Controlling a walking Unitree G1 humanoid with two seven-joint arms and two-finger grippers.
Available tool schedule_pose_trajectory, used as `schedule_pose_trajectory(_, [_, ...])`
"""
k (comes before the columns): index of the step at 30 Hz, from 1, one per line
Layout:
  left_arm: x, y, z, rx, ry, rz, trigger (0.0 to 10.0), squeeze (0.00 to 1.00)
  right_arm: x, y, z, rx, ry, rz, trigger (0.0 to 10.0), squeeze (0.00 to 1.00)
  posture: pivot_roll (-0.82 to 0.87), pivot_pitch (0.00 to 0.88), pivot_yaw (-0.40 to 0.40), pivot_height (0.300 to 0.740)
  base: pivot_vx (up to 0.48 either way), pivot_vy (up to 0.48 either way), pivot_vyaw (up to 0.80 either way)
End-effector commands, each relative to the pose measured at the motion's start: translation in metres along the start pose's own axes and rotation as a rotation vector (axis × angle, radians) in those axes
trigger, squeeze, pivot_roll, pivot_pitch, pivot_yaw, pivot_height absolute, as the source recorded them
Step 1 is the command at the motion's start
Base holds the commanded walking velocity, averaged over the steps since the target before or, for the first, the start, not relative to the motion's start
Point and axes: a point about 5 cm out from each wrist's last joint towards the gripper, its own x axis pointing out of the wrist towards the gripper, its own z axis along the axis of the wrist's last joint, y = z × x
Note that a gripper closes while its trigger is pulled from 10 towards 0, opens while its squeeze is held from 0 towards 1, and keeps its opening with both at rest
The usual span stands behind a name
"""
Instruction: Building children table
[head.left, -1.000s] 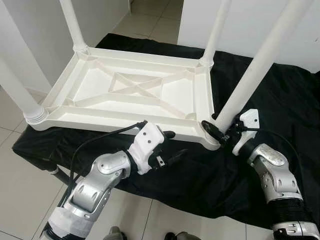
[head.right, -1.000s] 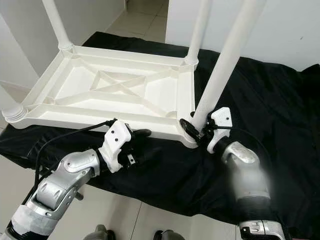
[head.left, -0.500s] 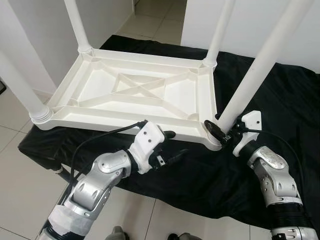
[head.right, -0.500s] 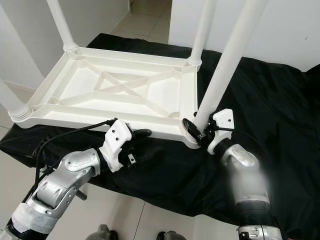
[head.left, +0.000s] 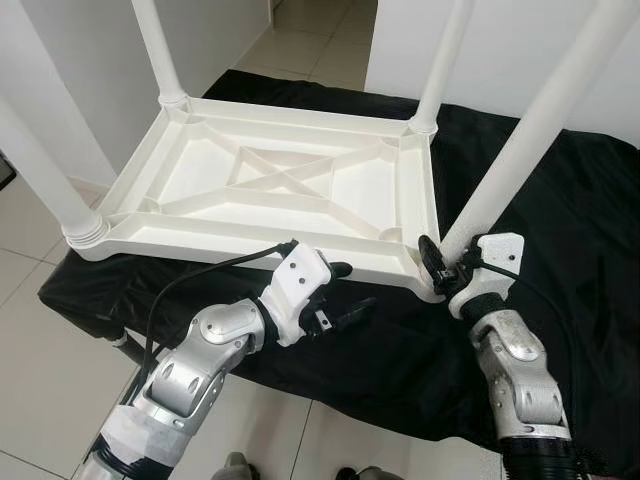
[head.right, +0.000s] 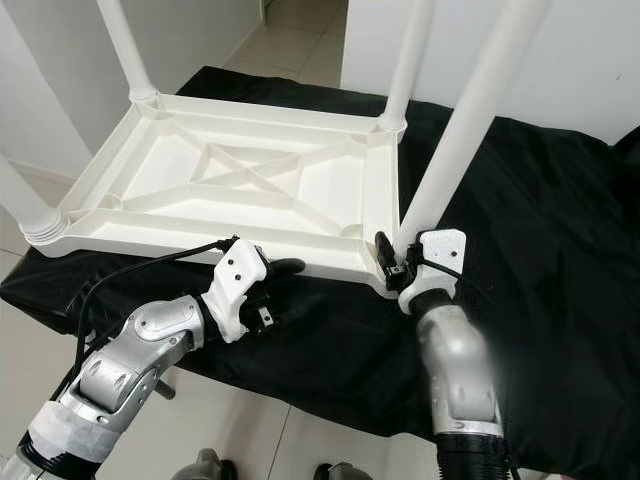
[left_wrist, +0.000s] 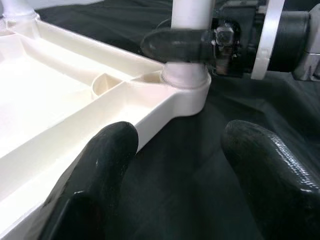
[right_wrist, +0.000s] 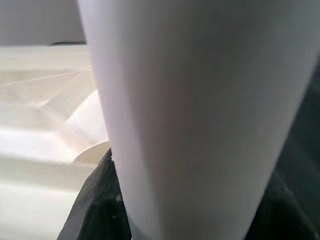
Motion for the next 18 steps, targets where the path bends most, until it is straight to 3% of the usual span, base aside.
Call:
schedule_pose_trajectory(1, [-0.002, -0.001, -0.002, 0.018, 0.012, -0.044, 10.0, 0.0, -0.01, -0.018, -0.022, 0.022, 0.112, -0.114, 10.0, 0.0, 0.0, 0.144, 0.015, 0.74, 0.0, 0.0, 0.0])
schedule_pose_trajectory(4, [0.0, 0.008, 0.0, 0.03, 0.01, -0.014, 10.0, 0.0, -0.014, 0.002, -0.03, 0.043, 0.138, -0.33, 10.0, 0.0, 0.01, 0.126, 0.014, 0.74, 0.0, 0.0, 0.0])
schedule_pose_trajectory(8, [0.001, 0.011, 0.001, 0.038, 0.005, 0.0, 10.0, 0.0, -0.013, 0.017, -0.031, 0.068, 0.137, -0.414, 10.0, 0.0, 0.02, 0.124, 0.011, 0.74, 0.0, 0.0, 0.0])
schedule_pose_trajectory(14, [-0.001, 0.017, 0.001, 0.044, 0.003, 0.054, 10.0, 0.0, -0.008, 0.028, -0.031, 0.079, 0.129, -0.385, 10.0, 0.0, 0.03, 0.117, 0.006, 0.74, 0.0, 0.0, 0.0])
schedule_pose_trajectory(15, [-0.001, 0.02, 0.002, 0.037, -0.002, 0.083, 10.0, 0.0, -0.008, 0.028, -0.03, 0.096, 0.112, -0.361, 10.0, 0.07, 0.03, 0.121, 0.005, 0.74, 0.0, 0.0, 0.0])
schedule_pose_trajectory(17, [-0.001, 0.02, 0.002, 0.037, -0.002, 0.083, 10.0, 0.0, -0.008, 0.028, -0.03, 0.096, 0.112, -0.361, 10.0, 0.07, 0.03, 0.121, 0.005, 0.74, 0.0, 0.0, 0.0])
schedule_pose_trajectory(18, [-0.001, 0.022, 0.003, 0.025, -0.011, 0.104, 10.0, 0.0, -0.009, 0.027, -0.027, 0.108, 0.083, -0.338, 10.0, 1.0, 0.03, 0.122, 0.003, 0.74, 0.0, 0.0, 0.0])
